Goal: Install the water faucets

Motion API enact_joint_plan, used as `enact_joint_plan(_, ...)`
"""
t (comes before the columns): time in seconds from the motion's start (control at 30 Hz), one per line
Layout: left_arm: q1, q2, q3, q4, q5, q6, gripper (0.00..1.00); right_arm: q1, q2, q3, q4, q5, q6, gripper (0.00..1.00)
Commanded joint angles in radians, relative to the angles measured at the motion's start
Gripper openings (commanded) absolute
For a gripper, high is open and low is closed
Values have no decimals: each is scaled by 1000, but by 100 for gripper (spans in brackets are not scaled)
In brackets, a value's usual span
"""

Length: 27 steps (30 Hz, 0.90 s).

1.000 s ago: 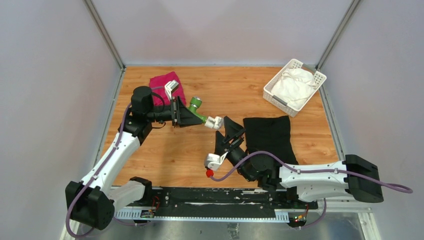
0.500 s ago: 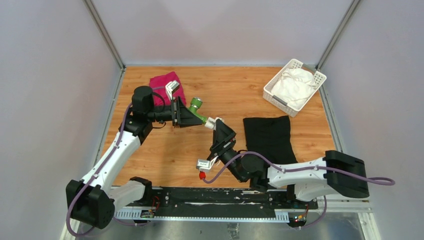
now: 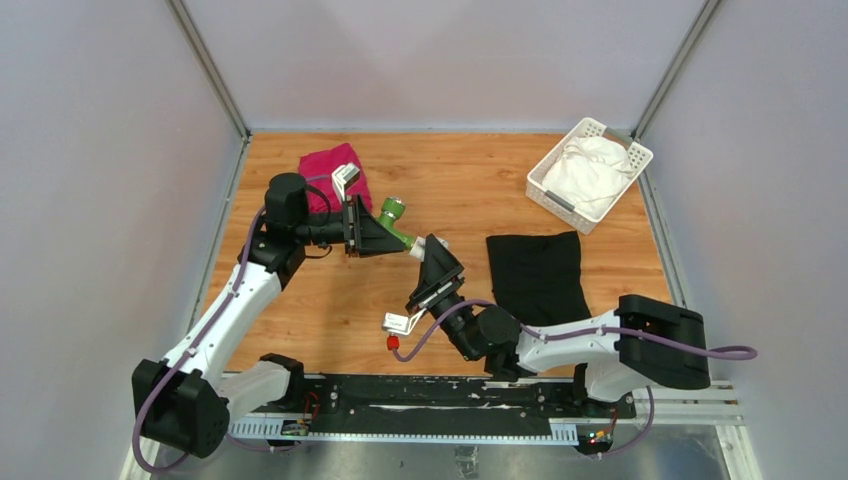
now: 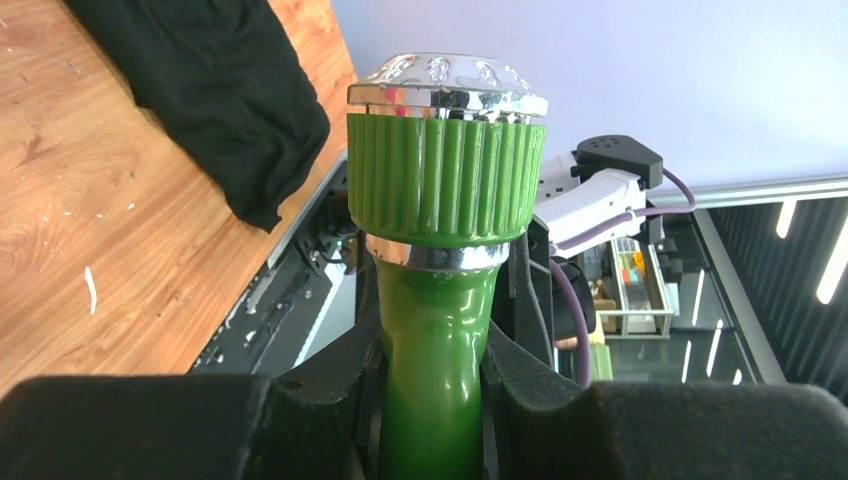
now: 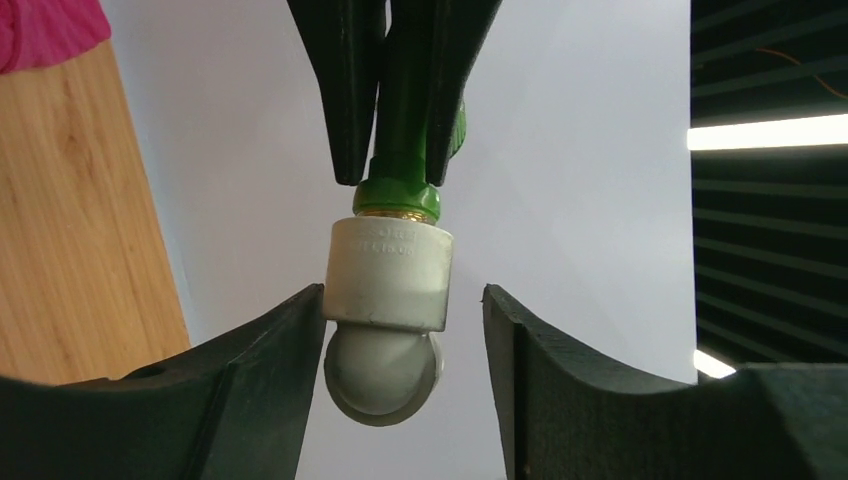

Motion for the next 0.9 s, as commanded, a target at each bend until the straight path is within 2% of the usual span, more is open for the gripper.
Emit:
enact_joint_plan(0.0, 0, -21, -3, 8, 42, 1, 0, -21, 29, 24, 134, 3, -56, 61)
enact_joint_plan(0.23, -1, -22, -3, 8, 44, 3, 0, -22, 44, 11, 181, 15, -50, 42)
enact_joint_plan(0.37, -1, -21, -6, 6, 51, 12, 0, -21, -7, 15, 109, 13, 28, 32)
enact_joint_plan(0.47, -1, -25, -5, 5, 67, 39, 0, -19, -127, 33, -102, 14, 220, 28)
enact_joint_plan(0.57, -1, -32, -3, 5, 78, 69, 0, -19, -291, 92, -469, -38, 524, 24)
enact_joint_plan(0.63, -1, -32, -3, 17, 96, 81, 0, -33, -394, 150, -729, -129, 735, 21)
enact_joint_plan(0.7, -1, -39, -8, 48, 97, 77, 0, -57, -456, 195, -916, -208, 902, 20)
enact_joint_plan(0.87, -1, -71, -13, 120, 103, 71, 0, -77, -513, 251, -1087, -323, 1134, 22)
